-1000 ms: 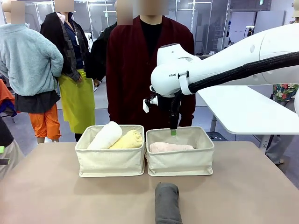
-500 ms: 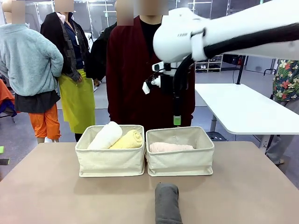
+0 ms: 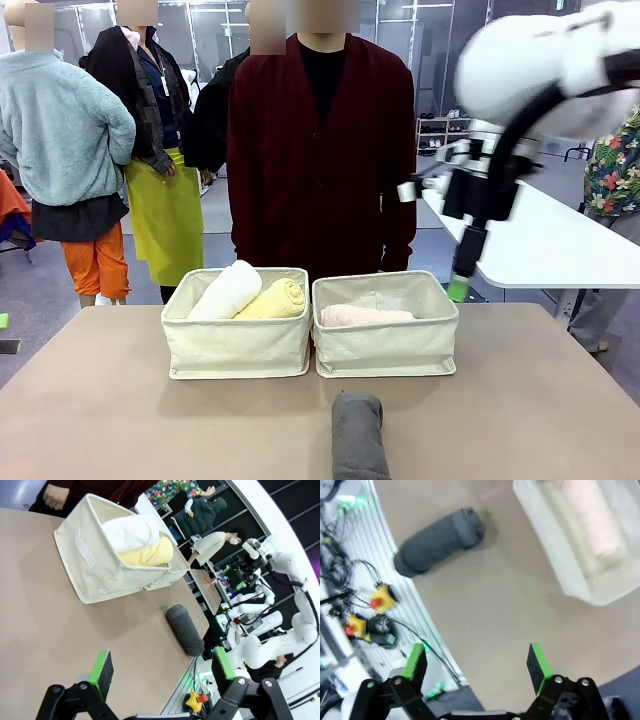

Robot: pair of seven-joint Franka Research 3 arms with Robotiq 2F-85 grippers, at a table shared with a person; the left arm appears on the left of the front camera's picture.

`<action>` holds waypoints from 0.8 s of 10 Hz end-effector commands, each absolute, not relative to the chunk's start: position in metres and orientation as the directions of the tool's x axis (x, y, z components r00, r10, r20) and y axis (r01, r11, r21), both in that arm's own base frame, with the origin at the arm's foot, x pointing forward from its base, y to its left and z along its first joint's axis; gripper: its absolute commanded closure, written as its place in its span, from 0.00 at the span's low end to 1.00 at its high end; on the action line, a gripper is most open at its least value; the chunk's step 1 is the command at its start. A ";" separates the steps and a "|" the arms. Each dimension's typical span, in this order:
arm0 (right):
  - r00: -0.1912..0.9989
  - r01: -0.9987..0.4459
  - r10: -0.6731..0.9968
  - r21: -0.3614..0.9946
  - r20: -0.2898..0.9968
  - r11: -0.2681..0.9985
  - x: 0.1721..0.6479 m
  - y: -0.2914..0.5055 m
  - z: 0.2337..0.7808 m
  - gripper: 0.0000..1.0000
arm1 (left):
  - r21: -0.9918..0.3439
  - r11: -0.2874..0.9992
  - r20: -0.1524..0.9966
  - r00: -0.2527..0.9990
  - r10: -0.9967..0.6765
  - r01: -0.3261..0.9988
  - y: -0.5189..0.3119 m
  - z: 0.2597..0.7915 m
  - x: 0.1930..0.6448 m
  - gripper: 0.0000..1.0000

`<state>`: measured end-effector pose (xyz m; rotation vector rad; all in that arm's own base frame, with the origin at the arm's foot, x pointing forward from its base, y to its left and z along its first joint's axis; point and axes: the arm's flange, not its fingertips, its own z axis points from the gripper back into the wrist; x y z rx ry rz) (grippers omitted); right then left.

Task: Divide the towels into two baskets.
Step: Pick up one hotel-folded towel from the bottom of the table and place it in the Fabric basket indicated by the person.

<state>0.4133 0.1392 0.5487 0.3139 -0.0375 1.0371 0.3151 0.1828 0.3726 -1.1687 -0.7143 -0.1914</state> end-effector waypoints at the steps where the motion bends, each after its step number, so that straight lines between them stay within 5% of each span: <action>1: 0.624 -0.781 0.691 0.316 0.365 0.538 0.367 0.079 0.522 0.00 | -0.776 0.390 0.604 0.762 0.235 0.495 0.183 0.375 0.312 0.00; 4: 0.784 -0.620 0.389 0.598 0.483 0.508 0.328 -0.044 0.500 0.00 | -0.776 0.390 0.604 0.762 0.235 0.495 0.183 0.375 0.312 0.00; 8: 0.959 -0.253 0.046 0.770 0.280 0.586 0.284 -0.150 0.491 0.00 | -0.776 0.390 0.604 0.762 0.235 0.495 0.183 0.375 0.312 0.00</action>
